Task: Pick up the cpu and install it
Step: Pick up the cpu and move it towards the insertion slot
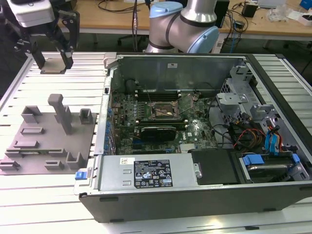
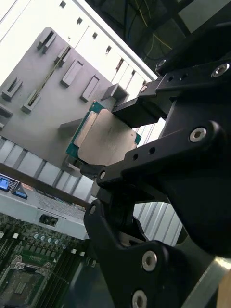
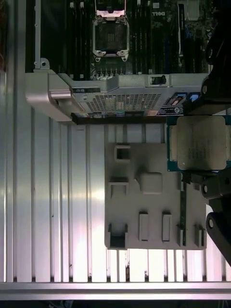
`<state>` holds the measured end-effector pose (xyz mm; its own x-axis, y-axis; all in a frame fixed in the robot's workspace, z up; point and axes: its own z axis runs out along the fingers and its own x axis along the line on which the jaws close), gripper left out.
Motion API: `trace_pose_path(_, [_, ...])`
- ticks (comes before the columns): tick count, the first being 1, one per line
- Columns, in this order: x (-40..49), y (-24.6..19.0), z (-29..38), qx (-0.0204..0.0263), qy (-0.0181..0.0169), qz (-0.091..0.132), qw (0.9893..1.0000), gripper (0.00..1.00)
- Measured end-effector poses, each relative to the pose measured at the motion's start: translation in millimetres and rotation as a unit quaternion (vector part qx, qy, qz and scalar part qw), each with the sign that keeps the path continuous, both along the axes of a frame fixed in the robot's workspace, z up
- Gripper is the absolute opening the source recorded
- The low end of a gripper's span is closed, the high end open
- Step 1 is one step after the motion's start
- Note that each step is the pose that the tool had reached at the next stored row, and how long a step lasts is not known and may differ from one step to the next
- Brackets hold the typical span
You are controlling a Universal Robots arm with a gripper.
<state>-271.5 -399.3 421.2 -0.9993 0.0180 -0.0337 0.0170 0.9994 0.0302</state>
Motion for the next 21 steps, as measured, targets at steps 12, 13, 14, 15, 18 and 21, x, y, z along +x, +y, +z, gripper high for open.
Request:
trace_pose_path(12, [22.5, 0.0, 0.0, 0.0, 0.0, 0.0, 1.0, 0.55])
trace_pose_path(13, [24.6, 0.0, 0.0, 0.0, 0.0, 0.0, 1.0, 0.55])
trace_pose_path(14, [26.8, 0.0, 0.0, 0.0, 0.0, 0.0, 1.0, 0.55])
trace_pose_path(15, [28.0, 0.0, 0.1, 0.0, 0.0, 0.0, 1.0, 0.55])
trace_pose_path(18, [33.5, 0.0, 0.0, 0.0, 0.0, 0.0, 1.0, 0.55])
trace_pose_path(21, [37.3, 0.0, 0.0, 0.0, 0.0, 0.0, 1.0, 0.55])
